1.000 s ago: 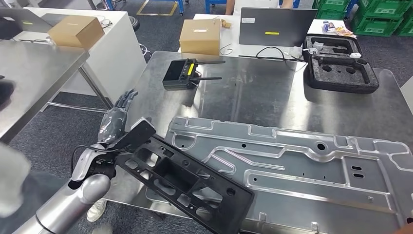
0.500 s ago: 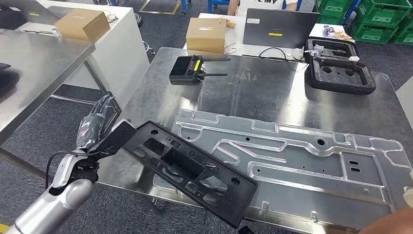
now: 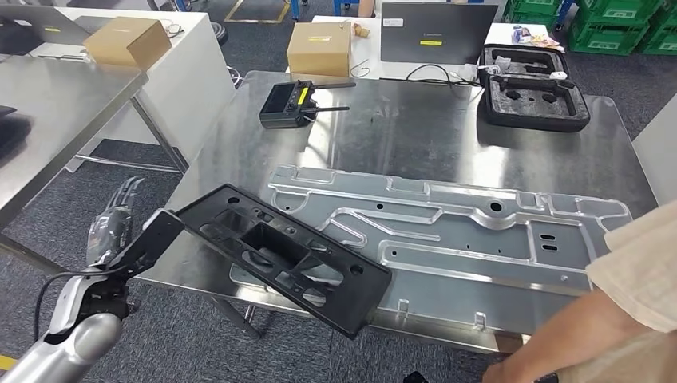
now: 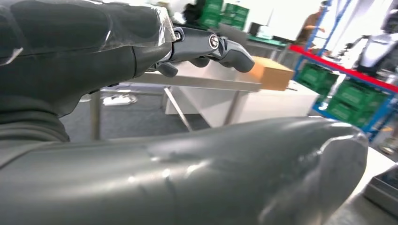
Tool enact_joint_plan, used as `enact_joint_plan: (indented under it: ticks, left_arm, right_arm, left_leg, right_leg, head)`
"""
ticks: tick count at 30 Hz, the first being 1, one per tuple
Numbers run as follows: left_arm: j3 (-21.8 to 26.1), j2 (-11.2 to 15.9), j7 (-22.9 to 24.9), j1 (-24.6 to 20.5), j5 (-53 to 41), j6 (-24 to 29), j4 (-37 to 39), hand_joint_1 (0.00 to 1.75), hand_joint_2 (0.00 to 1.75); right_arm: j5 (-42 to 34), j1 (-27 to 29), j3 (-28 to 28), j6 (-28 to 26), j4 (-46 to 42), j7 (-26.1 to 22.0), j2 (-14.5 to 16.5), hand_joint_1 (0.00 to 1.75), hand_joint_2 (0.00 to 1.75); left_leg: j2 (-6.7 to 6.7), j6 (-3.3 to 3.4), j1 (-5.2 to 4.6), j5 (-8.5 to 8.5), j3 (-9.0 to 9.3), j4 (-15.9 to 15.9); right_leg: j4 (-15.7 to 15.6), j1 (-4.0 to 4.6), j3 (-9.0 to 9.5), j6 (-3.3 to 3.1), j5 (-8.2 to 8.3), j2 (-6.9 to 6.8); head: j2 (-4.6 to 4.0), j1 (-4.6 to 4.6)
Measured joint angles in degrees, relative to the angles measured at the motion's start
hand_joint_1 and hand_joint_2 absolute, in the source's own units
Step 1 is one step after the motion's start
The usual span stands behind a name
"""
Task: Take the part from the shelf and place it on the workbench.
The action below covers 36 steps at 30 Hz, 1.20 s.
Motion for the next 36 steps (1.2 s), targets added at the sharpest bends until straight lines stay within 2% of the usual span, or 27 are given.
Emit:
enact_joint_plan:
  ticks: [1, 2, 3, 6, 8, 10, 11, 12, 14, 15, 16, 17, 18, 19, 20, 21, 22, 23, 25, 26, 27, 29, 30, 31, 32, 33, 36]
  left_arm:
    - [0.7, 0.4, -0.1, 0.9, 0.8, 0.5, 0.0, 0.00, 0.00]
    - [1.5, 0.8, -0.2, 1.9, 1.7, 0.8, -0.1, 0.00, 0.00]
    - [2.4, 1.3, -0.4, 2.9, 2.6, 1.0, -0.3, 0.00, 0.00]
    - [5.9, 3.2, -1.2, 5.3, 5.4, 1.4, -1.5, 0.00, 0.00]
    - [8.1, 4.0, -1.7, 6.5, 6.7, 1.6, -2.2, 0.00, 0.00]
    - [9.6, 4.3, -2.0, 7.8, 7.6, 1.6, -2.7, 0.00, 0.00]
    - [10.3, 4.3, -2.2, 8.3, 7.9, 1.7, -3.0, 0.00, 0.00]
    - [11.0, 4.3, -2.3, 8.8, 8.2, 1.7, -3.2, 0.00, 0.00]
    - [12.5, 4.3, -2.6, 9.7, 8.8, 2.2, -3.6, 0.00, 0.00]
    - [13.3, 4.3, -2.9, 10.2, 9.2, 2.4, -3.8, 0.00, 0.00]
    - [14.0, 4.3, -3.2, 10.7, 9.7, 2.6, -4.1, 0.00, 0.00]
    - [14.8, 4.3, -3.5, 11.2, 10.3, 2.7, -4.3, 0.00, 0.00]
    - [15.5, 4.3, -3.9, 11.6, 11.0, 2.8, -4.5, 0.00, 0.00]
    - [16.3, 4.3, -4.2, 11.9, 11.9, 3.0, -4.8, 0.00, 0.00]
    - [17.2, 4.4, -4.6, 12.3, 12.9, 3.3, -5.1, 0.00, 0.00]
    - [18.1, 4.6, -4.9, 12.7, 13.9, 3.7, -5.4, 0.00, 0.00]
    - [19.2, 4.7, -5.2, 13.0, 14.7, 4.1, -5.7, 0.00, 0.00]
    - [20.3, 4.9, -5.4, 13.4, 15.4, 4.3, -6.0, 0.00, 0.00]
    - [22.1, 5.0, -5.7, 14.1, 16.3, 4.6, -6.4, 0.00, 0.00]
    - [22.8, 5.1, -5.8, 14.5, 16.8, 4.8, -6.6, 0.00, 0.00]
    - [23.6, 5.1, -6.0, 14.9, 17.4, 5.1, -6.8, 0.00, 0.00]
    - [25.4, 5.1, -6.7, 15.7, 19.3, 5.7, -7.3, 0.00, 0.00]
    - [26.4, 5.1, -7.1, 16.1, 20.4, 6.1, -7.5, 0.00, 0.00]
    - [27.5, 5.1, -7.4, 16.6, 21.8, 6.3, -7.8, 0.00, 0.00]
    - [28.6, 5.1, -7.8, 17.1, 23.3, 6.4, -8.1, 0.00, 0.00]
    - [29.7, 5.1, -8.1, 17.6, 24.6, 6.4, -8.5, 0.00, 0.00]
    - [32.9, 5.1, -8.7, 18.4, 26.5, 6.4, -9.7, 0.00, 0.00]
  right_arm:
    - [-0.4, 0.1, 0.0, 0.0, 0.0, 0.0, -0.1, 0.00, 0.00]
    - [-0.8, 0.2, 0.0, 0.0, 0.0, 0.0, -0.3, 0.00, 0.00]
    - [-1.2, 0.3, 0.0, 0.0, 0.0, 0.0, -0.5, 0.00, 0.00]
    - [-2.2, 0.4, 0.0, 0.0, 0.0, -0.1, -1.0, 0.00, 0.00]
    - [-2.6, 0.4, 0.0, 0.0, 0.0, -0.1, -1.4, 0.00, 0.00]
    - [-2.9, 0.4, 0.0, 0.0, 0.0, -0.1, -1.8, 0.00, 0.00]
    - [-3.0, 0.4, 0.0, 0.0, 0.0, -0.1, -2.0, 0.00, 0.00]
    - [-3.2, 0.4, 0.0, 0.0, 0.0, -0.1, -2.2, 0.00, 0.00]
    - [-3.7, 0.4, 0.0, 0.0, 0.0, -0.1, -2.4, 0.00, 0.00]
    - [-4.0, 0.4, 0.0, 0.0, 0.0, -0.1, -2.5, 0.00, 0.00]
    - [-4.3, 0.4, 0.0, 0.0, 0.0, -0.1, -2.6, 0.00, 0.00]
    - [-4.6, 0.4, 0.0, 0.0, 0.0, -0.1, -2.7, 0.00, 0.00]
    - [-4.8, 0.4, 0.0, 0.0, 0.0, -0.2, -2.8, 0.00, 0.00]
    - [-5.1, 0.3, 0.0, 0.0, 0.0, -0.2, -2.9, 0.00, 0.00]
    - [-5.4, 0.2, 0.0, 0.0, 0.0, -0.3, -3.0, 0.00, 0.00]
    - [-5.6, 0.2, 0.0, 0.0, 0.0, -0.3, -3.1, 0.00, 0.00]
    - [-5.8, 0.1, 0.0, 0.0, 0.0, -0.3, -3.1, 0.00, 0.00]
    - [-5.9, 0.1, 0.0, 0.0, 0.0, -0.3, -3.2, 0.00, 0.00]
    - [-5.9, 0.2, 0.0, 0.0, 0.0, -0.3, -3.3, 0.00, 0.00]
    - [-6.1, 0.2, 0.0, 0.0, 0.0, -0.3, -3.4, 0.00, 0.00]
    - [-6.2, 0.2, 0.0, 0.0, 0.0, -0.3, -3.4, 0.00, 0.00]
    - [-6.6, 0.3, 0.0, 0.0, 0.0, -0.3, -3.5, 0.00, 0.00]
    - [-6.8, 0.4, 0.0, 0.0, 0.0, -0.4, -3.5, 0.00, 0.00]
    - [-7.0, 0.5, 0.0, 0.0, 0.0, -0.4, -3.5, 0.00, 0.00]
    - [-7.3, 0.6, 0.0, 0.0, 0.0, -0.5, -3.5, 0.00, 0.00]
    - [-7.5, 0.7, 0.0, 0.0, 0.0, -0.5, -3.5, 0.00, 0.00]
    - [-7.7, 0.7, 0.0, 0.0, 0.0, -0.7, -3.6, 0.00, 0.00]
  left_leg:
    - [0.00, 0.04, -0.01, -0.77, -0.07, 2.1]
    - [-0.01, 0.24, -0.05, -0.40, 0.90, 2.0]
    - [-0.01, 0.59, -0.15, 0.78, 2.96, -0.6]
    - [0.01, 2.18, -0.88, 3.87, 11.20, -13.3]
    - [0.02, 2.35, -1.27, 4.30, 13.06, -16.8]
    - [0.11, 2.19, -1.11, 5.04, 12.68, -17.3]
    - [0.21, 2.37, -0.92, 5.43, 12.42, -17.5]
    - [0.31, 2.61, -0.65, 5.90, 12.07, -17.7]
    - [0.39, 2.91, -0.37, 6.70, 11.20, -17.7]
    - [0.41, 2.88, -0.28, 7.11, 10.70, -17.7]
    - [0.42, 2.71, -0.17, 7.51, 10.13, -17.6]
    - [0.42, 2.47, 0.00, 7.91, 9.52, -17.5]
    - [0.40, 2.19, 0.22, 8.23, 8.88, -17.2]
    - [0.38, 1.90, 0.45, 8.44, 8.26, -16.8]
    - [0.37, 1.55, 0.58, 8.58, 7.55, -16.2]
    - [0.39, 1.19, 0.63, 8.72, 6.86, -15.6]
    - [0.40, 0.76, 0.65, 8.95, 6.25, -15.0]
    - [0.42, 0.29, 0.64, 9.34, 5.75, -14.8]
    - [0.42, -0.48, 0.84, 10.03, 5.14, -14.7]
    - [0.39, -0.76, 0.92, 9.40, 4.70, -14.1]
    - [0.36, -0.97, 1.00, 7.77, 4.04, -12.4]
    - [0.31, -1.33, 1.05, 2.51, 2.08, -5.4]
    - [0.29, -1.41, 1.03, 0.27, 1.18, -1.5]
    - [0.27, -1.36, 0.98, -0.97, 0.77, 1.4]
    - [0.26, -1.17, 0.88, -1.04, 1.28, 2.2]
    - [0.25, -0.88, 0.74, -0.10, 2.89, 0.7]
    - [0.13, 0.05, 0.19, 3.44, 11.06, -11.8]
  right_leg:
    - [0.0, 0.13, -0.49, -0.09, 0.37, 0.04]
    - [0.0, 0.27, -0.98, -0.15, 0.73, 0.09]
    - [0.0, 0.42, -1.43, -0.17, 1.08, 0.15]
    - [0.0, 0.86, -2.48, -0.04, 2.08, 0.24]
    - [0.0, 0.88, -2.86, 0.27, 2.76, 0.23]
    - [0.1, 0.79, -3.17, 0.78, 2.91, 0.22]
    - [1.0, 0.77, -3.61, 1.08, 1.86, 0.17]
    - [3.0, 0.77, -4.36, 1.37, -0.09, 0.14]
    - [10.2, 0.55, -6.54, 1.89, -5.62, 0.05]
    - [14.1, 0.39, -7.47, 2.14, -7.58, 0.02]
    - [16.7, 0.21, -7.79, 2.43, -8.34, -0.01]
    - [17.5, 0.02, -7.20, 2.74, -7.81, -0.06]
    - [16.0, -0.18, -5.58, 3.05, -6.31, -0.12]
    - [12.7, -0.46, -3.12, 3.41, -4.59, -0.21]
    - [8.7, -0.65, -0.38, 3.84, -3.56, -0.26]
    - [5.0, -0.72, 1.77, 3.95, -3.20, -0.23]
    - [2.5, -0.69, 3.01, 3.92, -3.32, -0.17]
    - [1.3, -0.51, 3.33, 3.67, -3.64, -0.07]
    - [1.0, -0.41, 2.59, 2.59, -3.21, -0.04]
    - [0.9, -0.43, 2.19, 1.94, -2.78, -0.10]
    - [0.8, -0.48, 1.75, 1.28, -2.34, -0.18]
    - [0.7, -0.26, 0.82, 0.31, -1.51, -0.32]
    - [0.8, -0.07, 0.39, 0.05, -1.15, -0.36]
    - [0.8, 0.15, -0.05, -0.08, -0.77, -0.32]
    - [0.8, 0.32, -0.48, -0.17, -0.41, -0.28]
    - [0.8, 0.43, -0.90, -0.22, -0.07, -0.20]
    - [0.8, 0.63, -1.74, -0.07, 0.90, -0.16]
  head:
    - [0.00, -0.01]
    - [0.00, -0.01]
    - [0.00, -0.02]
    - [0.00, 0.00]
    - [0.00, 0.01]
    - [0.00, -0.02]
    - [0.00, -0.01]
    - [0.00, 0.03]
    - [0.00, 0.16]
    - [0.00, 0.20]
    - [0.00, 0.22]
    - [0.00, 0.22]
    - [0.00, 0.22]
    - [0.00, 0.22]
    - [0.00, 0.25]
    - [0.00, 0.25]
    - [0.00, 0.25]
    - [0.00, 0.23]
    - [0.00, 0.19]
    - [0.00, 0.12]
    - [0.00, 0.04]
    - [0.00, -0.11]
    - [0.00, -0.17]
    - [0.00, -0.20]
    - [0.00, -0.22]
    - [0.00, -0.24]
    - [0.00, -0.24]
